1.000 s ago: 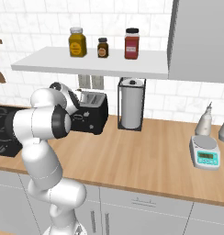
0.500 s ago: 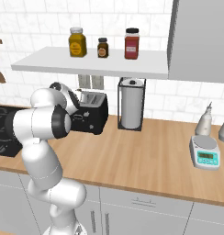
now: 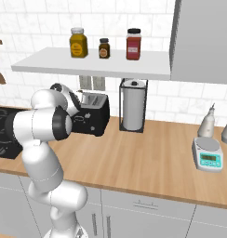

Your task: Start the toaster. Once the lever pops up, take the bread to the plate on the dining counter.

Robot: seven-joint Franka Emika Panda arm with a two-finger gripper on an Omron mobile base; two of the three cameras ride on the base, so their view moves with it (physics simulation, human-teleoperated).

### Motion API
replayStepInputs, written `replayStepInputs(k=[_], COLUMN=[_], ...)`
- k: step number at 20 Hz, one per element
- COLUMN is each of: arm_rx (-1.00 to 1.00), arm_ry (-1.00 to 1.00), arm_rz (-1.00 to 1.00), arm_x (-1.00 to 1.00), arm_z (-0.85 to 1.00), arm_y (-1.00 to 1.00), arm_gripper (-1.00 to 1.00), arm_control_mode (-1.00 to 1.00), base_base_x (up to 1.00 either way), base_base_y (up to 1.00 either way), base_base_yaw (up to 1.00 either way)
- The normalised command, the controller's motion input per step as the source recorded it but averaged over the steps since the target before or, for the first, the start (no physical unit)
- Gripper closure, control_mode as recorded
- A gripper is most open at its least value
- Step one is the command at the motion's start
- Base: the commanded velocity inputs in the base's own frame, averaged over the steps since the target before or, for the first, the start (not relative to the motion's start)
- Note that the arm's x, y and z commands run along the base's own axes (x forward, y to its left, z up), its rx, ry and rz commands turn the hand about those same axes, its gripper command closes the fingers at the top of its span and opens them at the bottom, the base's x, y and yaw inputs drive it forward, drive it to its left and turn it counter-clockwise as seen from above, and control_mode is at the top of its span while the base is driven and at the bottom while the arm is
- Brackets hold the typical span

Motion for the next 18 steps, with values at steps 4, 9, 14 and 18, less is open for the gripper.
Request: replayStepInputs(k=[4, 9, 14, 18], arm_rx=[0.00, 0.00, 0.00, 0.00], arm_ry=[0.00, 0.00, 0.00, 0.00], arm_rz=[0.00, 0.00, 0.00, 0.00], arm_x=[0.00, 0.00, 0.00, 0.06], arm_z=[0.00, 0.00, 0.00, 0.00], arm_y=[0.00, 0.00, 0.00, 0.00], arm_gripper=[-1.00, -1.00, -1.00, -1.00], arm_control_mode=[-1.00, -1.00, -1.00, -1.00], base_base_x=[0.00, 0.00, 0.00, 0.00], base_base_y=[0.00, 0.00, 0.00, 0.00], base_base_yaw=[0.00, 0.00, 0.00, 0.00])
